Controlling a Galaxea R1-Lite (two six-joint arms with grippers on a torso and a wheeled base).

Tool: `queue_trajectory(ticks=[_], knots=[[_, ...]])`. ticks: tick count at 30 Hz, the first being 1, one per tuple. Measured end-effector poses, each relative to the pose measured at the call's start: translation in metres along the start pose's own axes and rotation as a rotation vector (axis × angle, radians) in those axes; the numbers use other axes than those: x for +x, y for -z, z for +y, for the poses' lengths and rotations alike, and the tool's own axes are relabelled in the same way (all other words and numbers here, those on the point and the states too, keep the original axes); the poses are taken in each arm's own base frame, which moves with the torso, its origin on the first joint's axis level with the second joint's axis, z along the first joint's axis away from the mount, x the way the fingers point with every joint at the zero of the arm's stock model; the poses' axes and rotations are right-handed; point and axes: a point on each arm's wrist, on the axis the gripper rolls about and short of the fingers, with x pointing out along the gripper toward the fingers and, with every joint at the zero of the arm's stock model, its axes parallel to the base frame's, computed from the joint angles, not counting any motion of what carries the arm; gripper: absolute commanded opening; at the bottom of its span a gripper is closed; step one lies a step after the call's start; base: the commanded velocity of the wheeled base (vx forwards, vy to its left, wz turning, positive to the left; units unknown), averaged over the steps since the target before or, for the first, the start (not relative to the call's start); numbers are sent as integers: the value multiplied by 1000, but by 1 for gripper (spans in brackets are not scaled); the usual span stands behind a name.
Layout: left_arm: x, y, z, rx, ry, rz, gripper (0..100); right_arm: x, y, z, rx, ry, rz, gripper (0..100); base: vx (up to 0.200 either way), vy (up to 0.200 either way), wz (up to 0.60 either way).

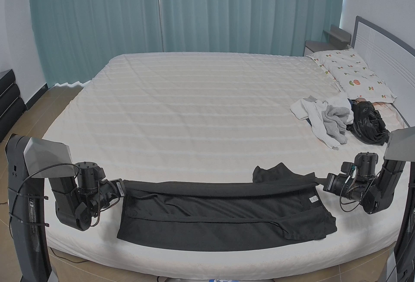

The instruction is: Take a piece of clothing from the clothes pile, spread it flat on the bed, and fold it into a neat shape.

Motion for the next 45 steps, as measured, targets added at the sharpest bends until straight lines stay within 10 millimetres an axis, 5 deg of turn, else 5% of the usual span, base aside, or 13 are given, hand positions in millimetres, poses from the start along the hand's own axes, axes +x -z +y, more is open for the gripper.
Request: queue_trajectory(ticks=[17,18,27,35,45], knots=[[-19,40,4,20,-21,153,0,-14,43,-10,3,38,162,0,0,0,0],[-19,42,4,21,-19,157,100,-14,44,-10,1,39,166,100,0,0,0],[-19,50,2,28,-14,179,100,-12,46,-12,6,37,159,100,0,0,0],[-31,47,5,0,0,124,100,-24,22,-12,45,35,42,100,0,0,0],[-39,34,8,-194,-13,88,100,-21,8,29,41,-74,12,100,0,0,0]])
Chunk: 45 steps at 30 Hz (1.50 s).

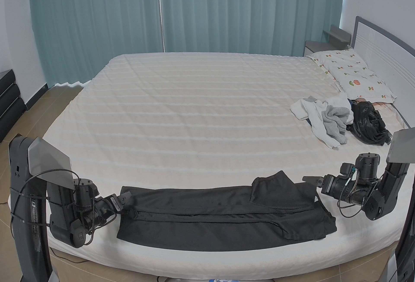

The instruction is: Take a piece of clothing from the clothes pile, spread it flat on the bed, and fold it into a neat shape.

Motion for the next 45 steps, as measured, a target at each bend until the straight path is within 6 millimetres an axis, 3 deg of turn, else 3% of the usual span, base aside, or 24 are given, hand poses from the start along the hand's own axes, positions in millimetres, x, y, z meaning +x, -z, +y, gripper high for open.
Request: queue_trajectory(ticks=[5,12,24,25,37,45], knots=[[-4,-13,-1,-144,43,-31,100,22,2,3,9,0,66,100,0,0,0],[-6,-20,1,-177,71,-35,100,51,3,1,20,5,139,100,0,0,0],[-7,-20,2,-180,69,-34,100,70,16,-2,10,4,176,100,0,0,0],[-7,-20,2,-179,69,-34,100,71,16,-2,9,5,176,0,0,0,0],[-7,-19,2,-177,67,-31,100,69,18,-9,10,35,170,0,0,0,0],[-7,-18,2,-175,64,-28,100,55,20,-11,20,53,168,0,0,0,0]])
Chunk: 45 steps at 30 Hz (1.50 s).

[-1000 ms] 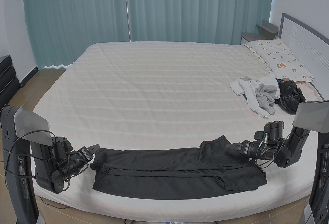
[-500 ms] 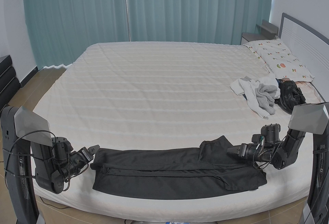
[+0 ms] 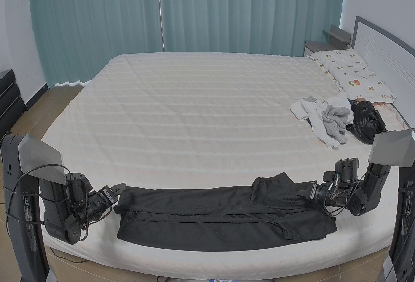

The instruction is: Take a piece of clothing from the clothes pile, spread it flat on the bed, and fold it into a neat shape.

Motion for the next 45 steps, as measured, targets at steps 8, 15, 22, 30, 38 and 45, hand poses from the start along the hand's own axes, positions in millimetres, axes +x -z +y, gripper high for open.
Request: queue_trajectory(ticks=[8,15,22,30,38,45], knots=[[1,2,1,3,-5,8,100,-21,6,-6,-15,5,-17,0,0,0,0],[2,3,1,4,-5,11,100,-36,12,-12,-23,0,-27,0,0,0,0],[1,4,1,6,-7,13,100,-44,20,-12,-21,3,-19,0,0,0,0],[1,5,1,7,-8,19,100,-50,29,-13,-42,15,17,0,0,0,0],[1,10,-3,18,3,35,100,-56,36,-13,-56,23,42,0,0,0,0],[1,14,-7,27,12,48,100,-58,38,-14,-61,27,46,100,0,0,0]])
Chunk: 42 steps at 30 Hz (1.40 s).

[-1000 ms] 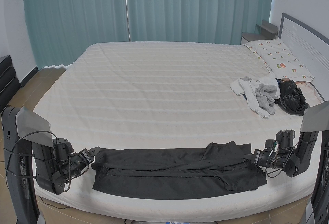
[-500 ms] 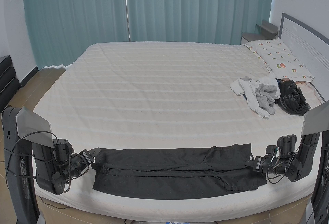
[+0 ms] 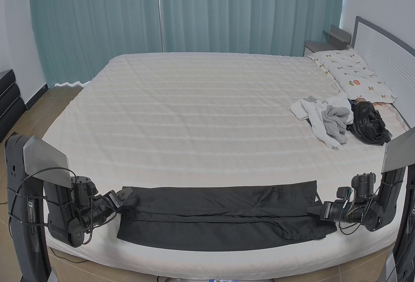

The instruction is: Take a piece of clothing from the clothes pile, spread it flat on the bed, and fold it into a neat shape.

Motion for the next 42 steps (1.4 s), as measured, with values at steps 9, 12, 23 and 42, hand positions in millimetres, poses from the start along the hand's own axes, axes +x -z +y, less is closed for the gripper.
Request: queue_trajectory(ticks=[9,12,23,42], knots=[[2,0,0,-1,-1,-3,100,-6,-10,5,80,-12,-65,100,0,0,0],[3,-1,-1,0,3,-10,100,-10,-10,11,188,-9,-76,100,0,0,0],[6,-3,-1,-1,5,-21,100,-12,2,48,437,72,-117,100,0,0,0],[6,-5,2,-8,-4,-28,100,18,9,67,445,111,-140,100,0,0,0]])
